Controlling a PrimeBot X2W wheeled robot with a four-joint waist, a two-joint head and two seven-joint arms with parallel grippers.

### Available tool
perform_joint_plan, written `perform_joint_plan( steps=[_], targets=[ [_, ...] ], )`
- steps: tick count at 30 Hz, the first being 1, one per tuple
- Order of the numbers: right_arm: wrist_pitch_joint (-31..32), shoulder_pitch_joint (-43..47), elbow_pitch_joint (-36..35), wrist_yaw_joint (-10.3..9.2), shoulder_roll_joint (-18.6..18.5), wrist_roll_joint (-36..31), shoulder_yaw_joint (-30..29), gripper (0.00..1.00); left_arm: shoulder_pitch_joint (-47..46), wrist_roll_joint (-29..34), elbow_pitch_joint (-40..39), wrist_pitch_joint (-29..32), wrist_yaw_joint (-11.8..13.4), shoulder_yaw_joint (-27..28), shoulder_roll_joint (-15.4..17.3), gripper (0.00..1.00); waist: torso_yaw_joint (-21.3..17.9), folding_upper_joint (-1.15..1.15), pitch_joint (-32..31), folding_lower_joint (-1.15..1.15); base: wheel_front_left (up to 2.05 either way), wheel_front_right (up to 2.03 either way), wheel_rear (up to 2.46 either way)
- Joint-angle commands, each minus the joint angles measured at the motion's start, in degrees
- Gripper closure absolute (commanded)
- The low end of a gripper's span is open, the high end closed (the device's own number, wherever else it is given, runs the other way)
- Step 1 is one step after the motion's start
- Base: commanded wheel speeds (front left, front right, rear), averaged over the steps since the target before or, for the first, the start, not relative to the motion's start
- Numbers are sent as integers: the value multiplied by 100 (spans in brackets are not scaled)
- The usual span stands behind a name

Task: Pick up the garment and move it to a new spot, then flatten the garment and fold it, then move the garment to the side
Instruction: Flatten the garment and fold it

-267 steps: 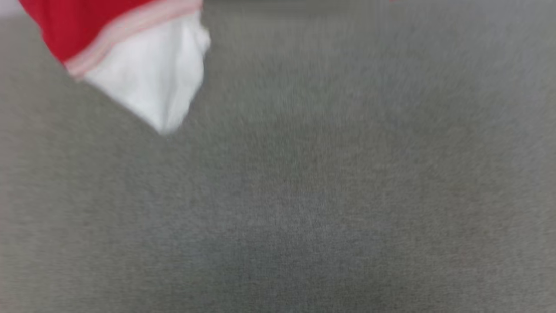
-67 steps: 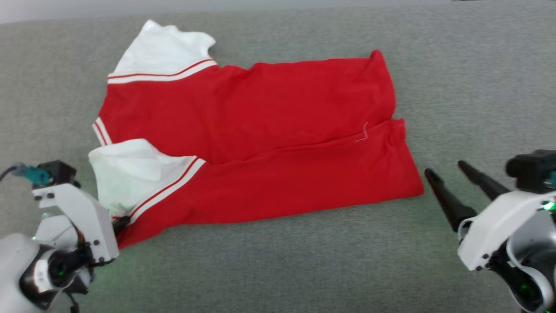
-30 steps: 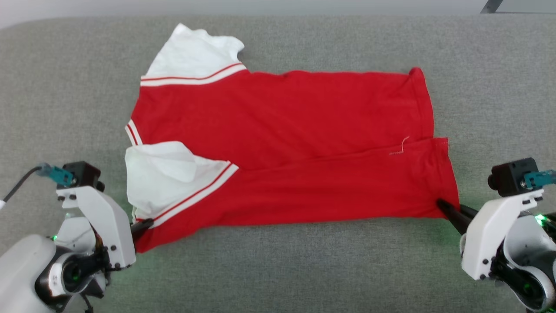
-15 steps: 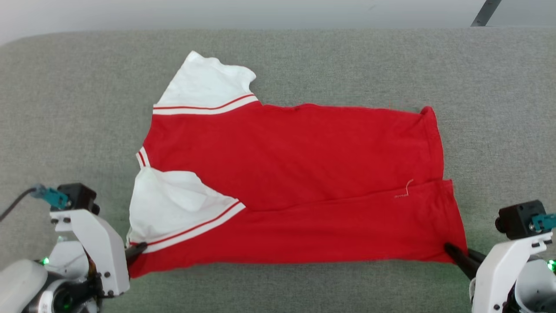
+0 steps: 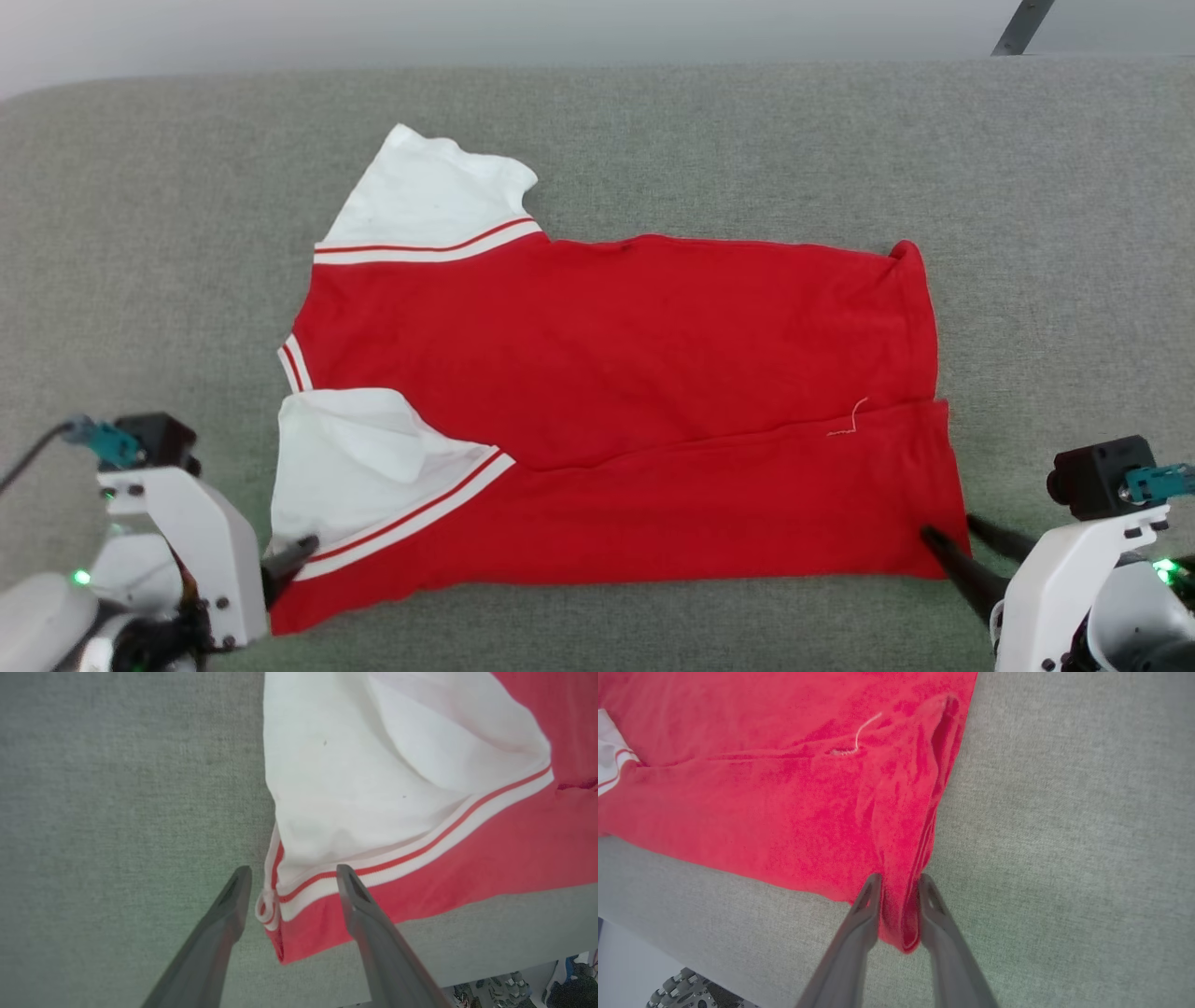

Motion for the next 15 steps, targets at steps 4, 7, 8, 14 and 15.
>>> perform_joint_plan(
  steps=[4, 7, 8, 14, 15],
  targets=[
    [-191, -94, -154, -3, -62, 22, -17, 0, -160, 70, -181, 28, 120, 110, 169, 0, -33, 0, -16, 0, 0, 0, 0],
    [-359, -143, -297, -4, -15, -4, -82, 0, -313, 156, -394, 69, 148, 203, 339, 0, -77, 0, -6, 0, 0, 0, 0],
    [-433, -170, -360, -4, 10, -31, -115, 0, -388, 191, -458, 64, 147, 238, 379, 0, -96, 0, 3, 0, 0, 0, 0],
    [-1246, -523, -753, -3, 92, -202, -193, 0, -1259, 832, -474, -43, -84, 324, 500, 0, -258, 0, 123, 0, 0, 0, 0],
    [-1411, -612, -802, -3, 83, -238, -171, 0, -1454, 979, -411, -82, -192, 307, 466, 0, -301, 0, 153, 0, 0, 0, 0]
  ],
)
